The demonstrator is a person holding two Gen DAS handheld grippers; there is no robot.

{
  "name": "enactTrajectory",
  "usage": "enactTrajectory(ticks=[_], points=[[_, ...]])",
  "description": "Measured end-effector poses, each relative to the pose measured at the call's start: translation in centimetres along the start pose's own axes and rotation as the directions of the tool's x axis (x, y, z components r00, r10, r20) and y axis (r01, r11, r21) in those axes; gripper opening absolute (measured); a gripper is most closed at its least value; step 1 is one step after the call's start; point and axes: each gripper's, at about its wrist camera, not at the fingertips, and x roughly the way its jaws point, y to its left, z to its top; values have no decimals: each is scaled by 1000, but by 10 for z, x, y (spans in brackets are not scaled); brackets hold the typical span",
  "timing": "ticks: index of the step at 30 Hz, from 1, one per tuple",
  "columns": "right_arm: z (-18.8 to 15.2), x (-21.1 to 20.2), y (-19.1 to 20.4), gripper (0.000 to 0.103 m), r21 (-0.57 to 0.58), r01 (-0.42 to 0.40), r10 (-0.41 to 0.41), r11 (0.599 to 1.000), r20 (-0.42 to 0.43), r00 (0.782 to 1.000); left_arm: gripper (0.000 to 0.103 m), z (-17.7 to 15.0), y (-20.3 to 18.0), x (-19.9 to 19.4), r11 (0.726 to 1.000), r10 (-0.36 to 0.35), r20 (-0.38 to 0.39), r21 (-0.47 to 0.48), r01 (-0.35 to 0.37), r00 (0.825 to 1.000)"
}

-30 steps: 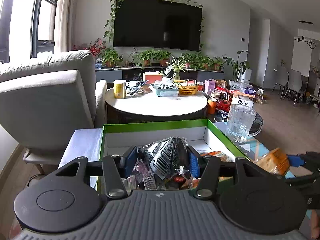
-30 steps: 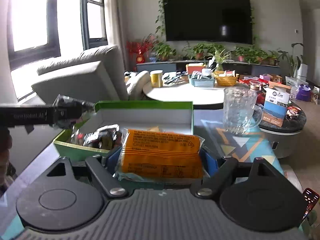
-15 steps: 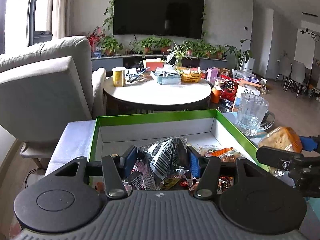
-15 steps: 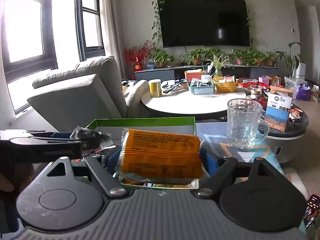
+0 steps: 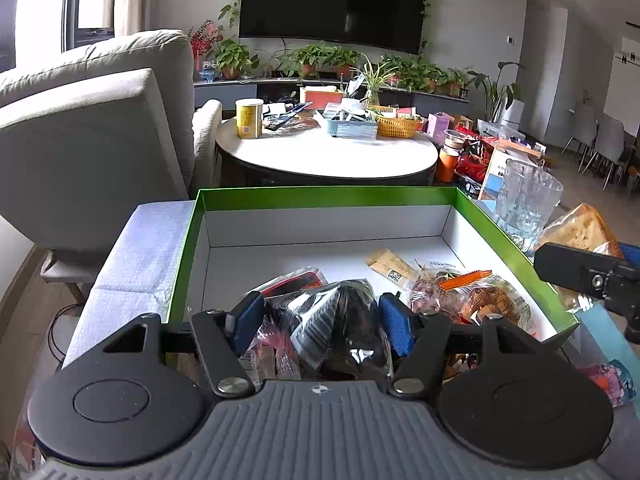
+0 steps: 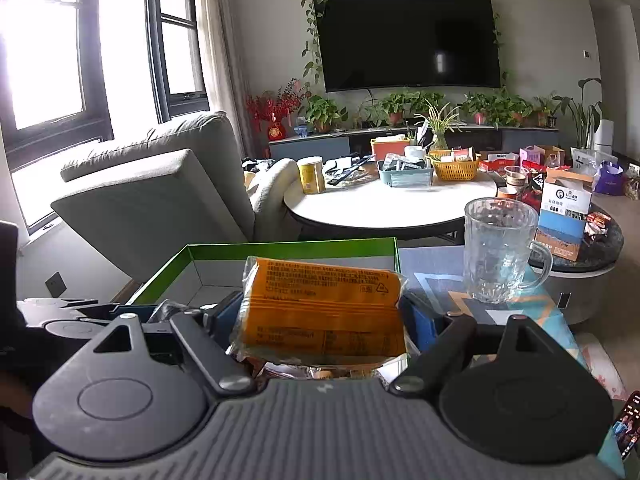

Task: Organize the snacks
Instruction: 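Carry both packets over the green box and open both tools, then move both tools back toward the remaining snacks on the cloth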

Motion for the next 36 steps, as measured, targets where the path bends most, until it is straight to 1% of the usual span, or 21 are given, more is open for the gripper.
enactTrajectory(ticks=[3, 7, 11, 14, 16, 19, 21, 24, 26, 28, 32, 36], points=[[0, 2, 1, 84, 0, -2, 2, 1000, -9, 1000, 61, -2, 1, -5, 1000, -6, 17, 3, 6, 1000], [0, 3, 4, 84, -2, -9, 9, 1000, -12, 1000, 64, -2, -1, -13, 1000, 6, 46, 21, -7, 999], [0, 1, 4, 84, -1, -10, 10, 1000, -10, 1000, 65, -6, 2, -24, 1000, 3, 71, 10, -4, 997], [0, 1, 4, 84, 6, -8, 8, 1000, -8, 1000, 66, -11, 9, -35, 1000, 20, 102, -2, -20, 995], [-1, 0, 3, 84, 7, -6, 6, 1000, -7, 1000, 66, -16, 15, -43, 999, 31, 108, -19, -29, 994], [1, 3, 2, 84, 13, -9, 10, 1000, -19, 1000, 67, -19, 23, -53, 999, 43, 92, -27, -41, 995], [5, 6, 0, 84, 33, -13, 14, 999, -29, 999, 70, -21, 26, -59, 998, 56, 82, -43, -53, 995], [8, 3, -1, 84, 48, -22, 22, 999, -9, 1000, 71, -30, 27, -66, 998, 52, 85, -35, -49, 995], [6, 4, -1, 84, 54, -26, 26, 998, -7, 1000, 71, -38, 25, -67, 998, 63, 66, -28, -61, 996], [4, 8, -1, 84, 64, -29, 31, 998, -28, 999, 71, -47, 22, -66, 998, 68, 39, -16, -68, 997], [5, 14, 3, 84, 47, -28, 31, 998, -44, 999, 71, -61, 19, -68, 999, 35, -2, 20, -35, 999], [12, 21, 9, 85, 36, -32, 33, 999, -35, 999, 71, -65, 18, -69, 1000, 20, -20, 13, -20, 1000]])
